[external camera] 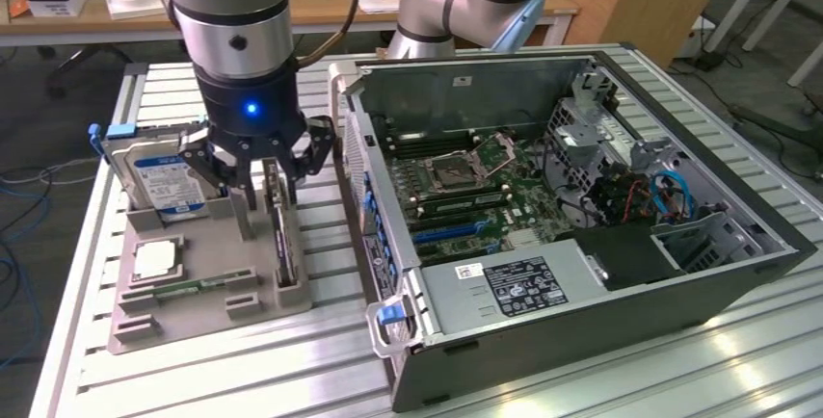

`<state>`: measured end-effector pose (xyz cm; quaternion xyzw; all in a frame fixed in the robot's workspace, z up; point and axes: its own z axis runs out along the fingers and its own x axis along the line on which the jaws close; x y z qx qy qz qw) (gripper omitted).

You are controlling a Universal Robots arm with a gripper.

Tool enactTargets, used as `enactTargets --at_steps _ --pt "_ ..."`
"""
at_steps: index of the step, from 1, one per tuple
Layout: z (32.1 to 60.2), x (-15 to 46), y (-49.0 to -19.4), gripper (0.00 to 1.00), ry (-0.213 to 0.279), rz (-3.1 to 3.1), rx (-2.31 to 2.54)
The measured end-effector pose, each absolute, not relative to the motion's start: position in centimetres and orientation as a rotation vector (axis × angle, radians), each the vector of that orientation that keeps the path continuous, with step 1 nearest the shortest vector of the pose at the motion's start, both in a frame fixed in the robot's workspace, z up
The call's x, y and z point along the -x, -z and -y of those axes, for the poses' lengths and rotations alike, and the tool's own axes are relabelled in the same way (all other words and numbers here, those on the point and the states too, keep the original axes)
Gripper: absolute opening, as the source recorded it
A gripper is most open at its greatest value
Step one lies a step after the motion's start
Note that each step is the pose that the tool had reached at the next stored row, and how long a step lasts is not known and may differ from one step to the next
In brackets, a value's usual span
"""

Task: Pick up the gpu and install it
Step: 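Pick up the gpu and move the gpu toward the slot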

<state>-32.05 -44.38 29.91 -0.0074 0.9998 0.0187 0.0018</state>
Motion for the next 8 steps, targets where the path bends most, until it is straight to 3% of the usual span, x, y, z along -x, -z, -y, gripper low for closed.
enactTargets --at_steps 8 --pt "44.49 32.04 -29.16 0.47 -0.059 -3.137 0.023"
